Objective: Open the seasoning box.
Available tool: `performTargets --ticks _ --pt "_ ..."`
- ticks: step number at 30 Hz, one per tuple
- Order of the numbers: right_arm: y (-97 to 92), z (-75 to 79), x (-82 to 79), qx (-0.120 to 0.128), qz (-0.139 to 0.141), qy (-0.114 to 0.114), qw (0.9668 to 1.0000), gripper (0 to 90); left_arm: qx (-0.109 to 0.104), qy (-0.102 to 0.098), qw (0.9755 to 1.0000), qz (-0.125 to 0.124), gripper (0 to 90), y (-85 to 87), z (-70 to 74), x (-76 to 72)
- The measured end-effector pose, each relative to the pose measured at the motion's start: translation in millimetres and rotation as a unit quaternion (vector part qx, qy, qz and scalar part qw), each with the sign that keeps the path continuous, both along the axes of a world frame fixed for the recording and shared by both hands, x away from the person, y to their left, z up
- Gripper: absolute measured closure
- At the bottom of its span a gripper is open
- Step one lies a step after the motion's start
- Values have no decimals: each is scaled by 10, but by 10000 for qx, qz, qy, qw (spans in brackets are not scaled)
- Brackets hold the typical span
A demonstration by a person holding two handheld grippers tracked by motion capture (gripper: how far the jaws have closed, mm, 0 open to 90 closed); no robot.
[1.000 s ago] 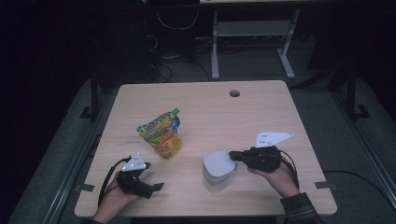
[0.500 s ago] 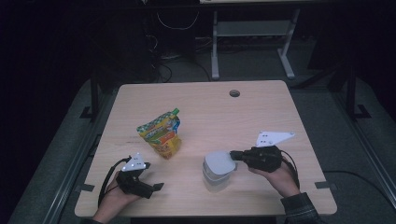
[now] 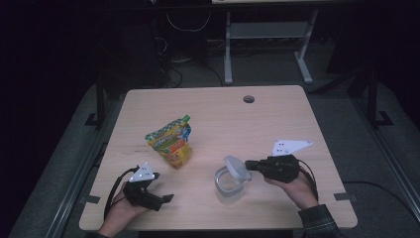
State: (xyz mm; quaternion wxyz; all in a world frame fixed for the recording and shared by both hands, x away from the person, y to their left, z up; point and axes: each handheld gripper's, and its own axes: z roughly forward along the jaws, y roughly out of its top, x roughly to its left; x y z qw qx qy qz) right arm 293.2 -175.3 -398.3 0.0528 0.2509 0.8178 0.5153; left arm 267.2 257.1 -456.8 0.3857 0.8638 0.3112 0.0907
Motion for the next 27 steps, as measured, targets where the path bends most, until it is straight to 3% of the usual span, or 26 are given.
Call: performTargets --ticks 18,22,27 --pt "-14 -81 27 -84 -7 118 9999 896 36 -10 10000 -40 42 2 0 3" --pt "30 -87 13 -207 -5 11 9998 897 36 -14 10000 -45 42 2 1 4" --pt "-4 -9 -6 -55 -102 -76 9999 897 -11 5 10000 8 42 1 -1 2"
